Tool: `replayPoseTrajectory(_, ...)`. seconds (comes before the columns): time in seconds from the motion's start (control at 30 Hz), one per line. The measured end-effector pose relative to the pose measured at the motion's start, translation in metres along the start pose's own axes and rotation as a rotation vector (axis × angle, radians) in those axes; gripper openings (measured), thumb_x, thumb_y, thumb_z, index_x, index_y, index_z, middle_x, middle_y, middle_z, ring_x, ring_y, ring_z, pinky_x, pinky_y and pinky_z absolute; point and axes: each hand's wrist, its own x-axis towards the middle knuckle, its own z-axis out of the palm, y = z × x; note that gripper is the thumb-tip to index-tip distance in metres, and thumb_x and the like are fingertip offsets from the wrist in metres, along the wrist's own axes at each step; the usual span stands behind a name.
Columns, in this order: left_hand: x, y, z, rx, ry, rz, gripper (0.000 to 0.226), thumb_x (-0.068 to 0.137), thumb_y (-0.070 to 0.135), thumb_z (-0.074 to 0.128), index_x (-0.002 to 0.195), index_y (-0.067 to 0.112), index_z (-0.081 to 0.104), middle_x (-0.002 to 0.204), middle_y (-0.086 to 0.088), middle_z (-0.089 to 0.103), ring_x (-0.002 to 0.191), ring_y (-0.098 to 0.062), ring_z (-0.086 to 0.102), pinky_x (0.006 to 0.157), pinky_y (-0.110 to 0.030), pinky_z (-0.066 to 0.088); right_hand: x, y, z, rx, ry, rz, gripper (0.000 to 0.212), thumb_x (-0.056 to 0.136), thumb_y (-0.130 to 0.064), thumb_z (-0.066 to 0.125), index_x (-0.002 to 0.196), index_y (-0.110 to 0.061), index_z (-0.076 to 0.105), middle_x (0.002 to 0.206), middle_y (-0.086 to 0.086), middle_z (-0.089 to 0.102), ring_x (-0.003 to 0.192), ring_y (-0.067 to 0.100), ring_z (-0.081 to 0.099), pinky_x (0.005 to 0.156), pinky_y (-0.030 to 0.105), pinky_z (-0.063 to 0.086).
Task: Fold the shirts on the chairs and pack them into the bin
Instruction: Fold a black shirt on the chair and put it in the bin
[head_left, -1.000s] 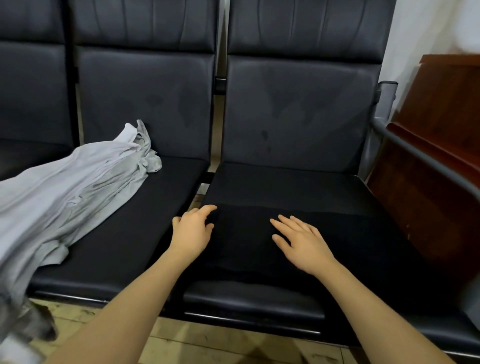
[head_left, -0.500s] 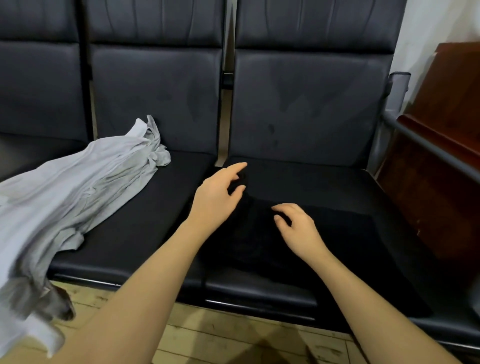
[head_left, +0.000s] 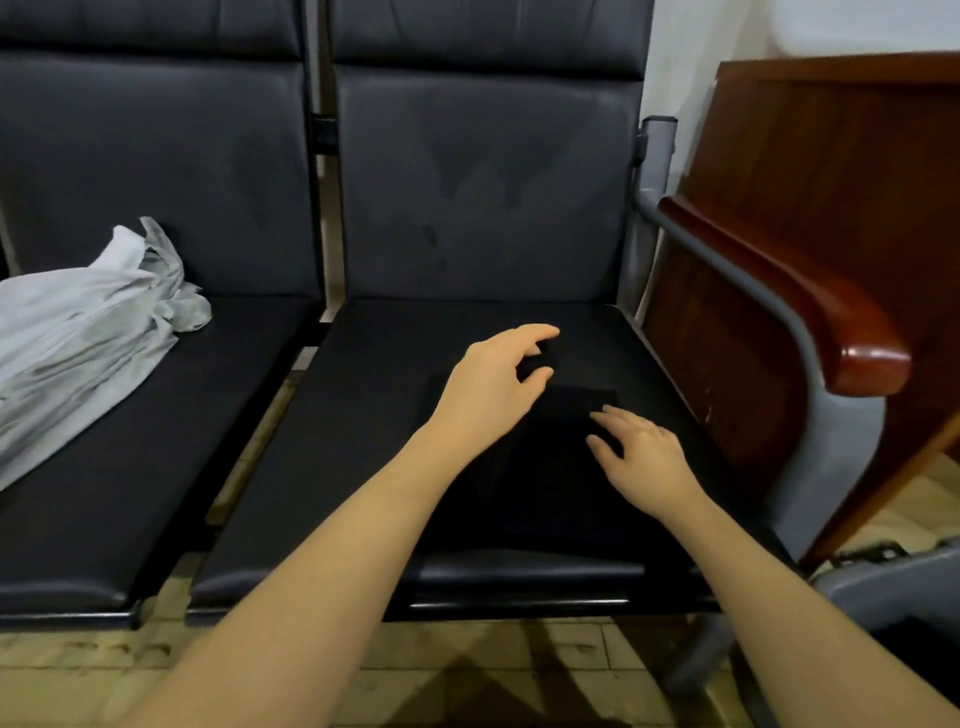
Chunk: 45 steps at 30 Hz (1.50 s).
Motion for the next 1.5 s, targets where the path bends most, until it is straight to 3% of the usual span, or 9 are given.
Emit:
replayPoseTrajectory(0.27, 0.015, 0.031, 0.041, 0.038, 0.028, 0.029, 0.043, 0.090, 0.020, 0.061, 0.131, 0.025, 0.053, 0.114, 0.004, 0.063, 0.108, -0.008, 0.055, 0.095, -0.028, 0.045, -0.004, 0.005, -0.009, 0.506, 0.216, 0.149, 0.023, 0.098, -0.018, 0.048, 0.117, -0.012, 0.061, 0.111, -0.005, 0.052, 0.103, 0.007, 0.050, 0.086, 0.017, 0.033)
replayPoseTrajectory(0.43, 0.018, 0.023, 0.056, 0.033, -0.209, 0.008, 0.057, 0.090, 0.027, 0.062, 0.142, 0.024, 0.038, 0.132, 0.006, 0.054, 0.118, -0.010, 0.050, 0.104, -0.038, 0.039, -0.007, 0.008, -0.013, 0.655, 0.287, 0.233, 0.023, 0.100, -0.021, 0.043, 0.116, -0.013, 0.058, 0.114, -0.002, 0.050, 0.099, 0.006, 0.046, 0.087, 0.020, 0.032)
replayPoseTrajectory(0.57, 0.019, 0.006, 0.038, 0.098, -0.149, -0.063, 0.050, 0.095, 0.030, 0.053, 0.142, 0.024, 0.038, 0.143, 0.005, 0.043, 0.126, -0.014, 0.045, 0.110, -0.039, 0.031, -0.003, 0.008, -0.012, 0.636, 0.240, 0.236, 0.027, 0.099, -0.023, 0.047, 0.124, -0.014, 0.054, 0.118, -0.002, 0.051, 0.099, 0.005, 0.048, 0.086, 0.021, 0.037)
replayPoseTrajectory(0.73, 0.003, -0.020, 0.021, 0.348, -0.272, -0.112, 0.036, 0.099, 0.027, 0.046, 0.134, 0.022, 0.050, 0.138, 0.005, 0.049, 0.126, -0.016, 0.043, 0.107, -0.035, 0.028, 0.010, 0.006, -0.009, 0.506, 0.173, 0.287, 0.040, 0.095, -0.032, 0.053, 0.132, -0.016, 0.049, 0.123, 0.001, 0.054, 0.108, 0.014, 0.053, 0.096, 0.032, 0.043)
replayPoseTrajectory(0.9, -0.014, -0.039, 0.015, 0.377, -0.250, -0.124, 0.028, 0.099, 0.026, 0.044, 0.122, 0.020, 0.059, 0.126, 0.004, 0.056, 0.117, -0.015, 0.048, 0.101, -0.031, 0.035, 0.012, -0.018, -0.015, 0.260, 0.243, -0.025, 0.040, 0.098, -0.037, 0.045, 0.136, -0.024, 0.048, 0.136, -0.005, 0.047, 0.126, 0.015, 0.041, 0.101, 0.029, 0.027)
replayPoseTrajectory(1.0, -0.019, -0.047, 0.018, 0.405, -0.369, -0.144, 0.040, 0.101, 0.032, 0.036, 0.140, 0.025, 0.043, 0.146, 0.005, 0.041, 0.134, -0.016, 0.036, 0.110, -0.033, 0.028, 0.018, -0.038, -0.013, 0.274, 0.076, -0.220, 0.043, 0.101, -0.040, 0.036, 0.142, -0.027, 0.043, 0.146, -0.009, 0.042, 0.134, 0.010, 0.037, 0.106, 0.026, 0.026)
replayPoseTrajectory(1.1, -0.022, -0.058, 0.021, 0.461, -0.499, -0.213, 0.049, 0.102, 0.041, 0.022, 0.150, 0.032, 0.017, 0.158, 0.009, 0.012, 0.146, -0.012, 0.006, 0.119, -0.035, 0.006, 0.028, -0.038, 0.000, 0.097, -0.226, -0.151, 0.051, 0.102, -0.048, 0.020, 0.150, -0.031, 0.023, 0.158, -0.007, 0.018, 0.146, 0.013, 0.014, 0.118, 0.034, 0.013)
replayPoseTrajectory(1.2, -0.020, -0.068, 0.020, 0.446, -0.493, -0.276, 0.051, 0.102, 0.045, 0.019, 0.151, 0.033, 0.011, 0.159, 0.011, 0.003, 0.146, -0.010, -0.005, 0.118, -0.038, -0.001, 0.038, -0.029, 0.009, -0.121, -0.294, -0.045, 0.054, 0.101, -0.049, 0.009, 0.152, -0.033, 0.003, 0.160, -0.008, -0.001, 0.148, 0.014, -0.003, 0.119, 0.035, 0.000)
replayPoseTrajectory(1.5, -0.003, -0.084, 0.018, 0.322, -0.409, -0.260, 0.049, 0.102, 0.042, 0.025, 0.149, 0.029, 0.021, 0.158, 0.009, 0.011, 0.145, -0.008, -0.002, 0.116, -0.035, -0.008, 0.063, -0.037, 0.009, 0.161, -0.165, 0.039, 0.051, 0.102, -0.047, 0.016, 0.146, -0.030, 0.035, 0.156, -0.009, 0.026, 0.145, 0.010, 0.016, 0.116, 0.034, 0.004)
